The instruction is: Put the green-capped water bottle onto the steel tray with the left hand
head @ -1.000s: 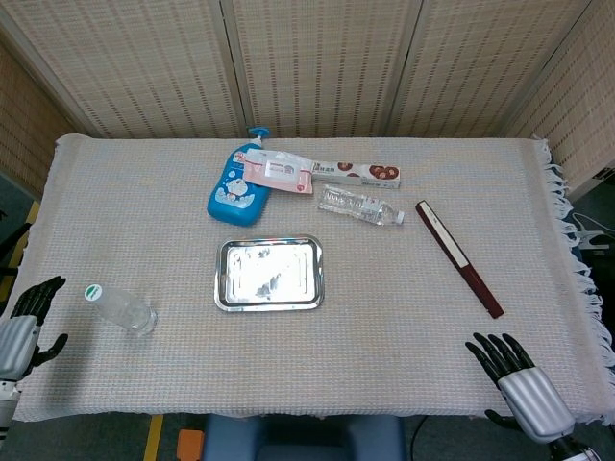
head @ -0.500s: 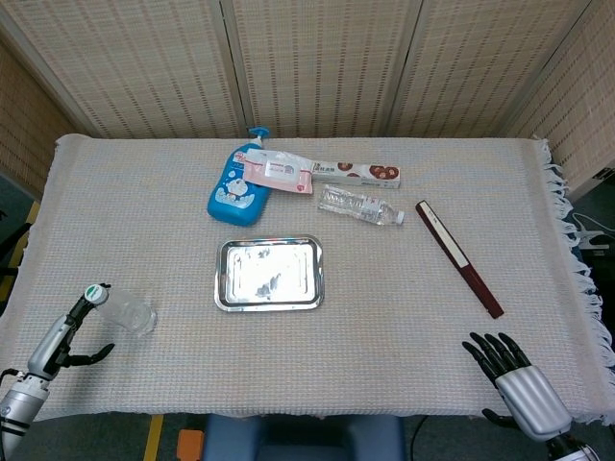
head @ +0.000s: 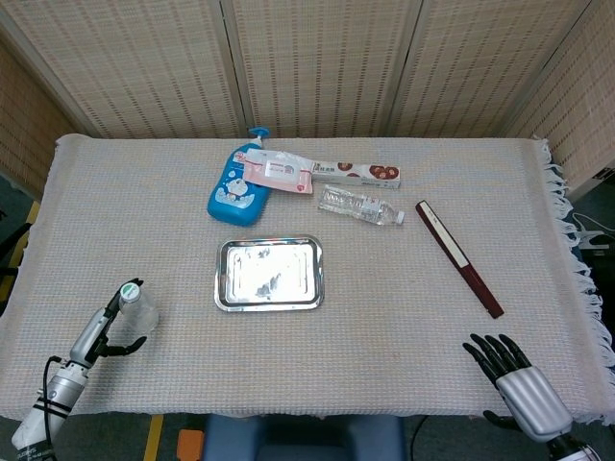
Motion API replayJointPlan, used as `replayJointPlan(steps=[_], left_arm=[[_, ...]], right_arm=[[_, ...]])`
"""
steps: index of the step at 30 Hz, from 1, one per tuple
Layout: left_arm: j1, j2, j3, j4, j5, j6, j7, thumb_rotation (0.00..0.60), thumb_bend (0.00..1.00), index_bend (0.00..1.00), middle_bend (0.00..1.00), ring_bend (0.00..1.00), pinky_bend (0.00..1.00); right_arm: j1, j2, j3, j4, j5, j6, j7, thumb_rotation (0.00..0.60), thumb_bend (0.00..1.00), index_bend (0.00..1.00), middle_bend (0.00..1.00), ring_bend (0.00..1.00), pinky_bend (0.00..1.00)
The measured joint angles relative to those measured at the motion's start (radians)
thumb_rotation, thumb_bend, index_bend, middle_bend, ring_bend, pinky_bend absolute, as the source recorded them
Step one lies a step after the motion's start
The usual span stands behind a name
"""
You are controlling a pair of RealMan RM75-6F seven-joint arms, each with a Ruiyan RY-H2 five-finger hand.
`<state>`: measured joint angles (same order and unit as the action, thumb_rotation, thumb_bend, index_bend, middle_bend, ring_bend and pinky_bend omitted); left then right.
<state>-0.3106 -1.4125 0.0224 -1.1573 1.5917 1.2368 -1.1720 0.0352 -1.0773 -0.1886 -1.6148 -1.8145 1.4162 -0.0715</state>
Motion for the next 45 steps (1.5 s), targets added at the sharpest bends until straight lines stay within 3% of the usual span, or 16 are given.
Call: replayJointPlan(steps=[5, 9, 12, 21, 26, 40, 45], left_arm=[[-0.003, -0.028, -0.018, 0.025, -0.026, 0.010, 0.012, 0.600, 0.28, 0.01, 0.00, 0.00, 0.00], [-0.003, -0.042, -0.030, 0.032, -0.049, 0.009, 0.000, 0.600, 0.29, 0.11, 0.14, 0.01, 0.06], [-0.007, -0.042, -0.029, 0.034, -0.048, 0.001, -0.021, 0.600, 0.29, 0.12, 0.20, 0.05, 0.10], [-0.023, -0.033, -0.029, -0.004, -0.041, -0.003, -0.082, 0.600, 0.29, 0.12, 0.19, 0.05, 0.10], [-0.032, -0.036, -0.035, -0.004, -0.050, -0.015, -0.100, 0.600, 0.30, 0.17, 0.28, 0.12, 0.16], [-0.024, -0.033, -0.052, -0.007, -0.094, -0.023, -0.090, 0.600, 0.53, 0.42, 0.51, 0.31, 0.42], [-0.019, -0.033, -0.072, -0.012, -0.122, -0.023, -0.077, 0.600, 0.69, 0.53, 0.58, 0.38, 0.48]], right_arm=[[0.004, 0.001, -0.001, -0.002, 0.004, -0.011, 0.000, 0.600, 0.01, 0.00, 0.00, 0.00, 0.00], [0.007, 0.002, -0.002, -0.004, 0.007, -0.018, 0.000, 0.600, 0.01, 0.00, 0.00, 0.00, 0.00], [0.007, 0.002, 0.001, -0.004, 0.011, -0.015, -0.002, 0.600, 0.01, 0.00, 0.00, 0.00, 0.00], [0.009, 0.000, 0.003, -0.004, 0.019, -0.021, -0.004, 0.600, 0.01, 0.00, 0.00, 0.00, 0.00], [0.011, 0.000, 0.005, -0.003, 0.024, -0.023, -0.002, 0.600, 0.02, 0.00, 0.00, 0.00, 0.00], [0.014, -0.003, 0.004, -0.005, 0.031, -0.032, -0.007, 0.600, 0.01, 0.00, 0.00, 0.00, 0.00], [0.014, -0.004, 0.005, -0.005, 0.033, -0.032, -0.007, 0.600, 0.01, 0.00, 0.00, 0.00, 0.00]])
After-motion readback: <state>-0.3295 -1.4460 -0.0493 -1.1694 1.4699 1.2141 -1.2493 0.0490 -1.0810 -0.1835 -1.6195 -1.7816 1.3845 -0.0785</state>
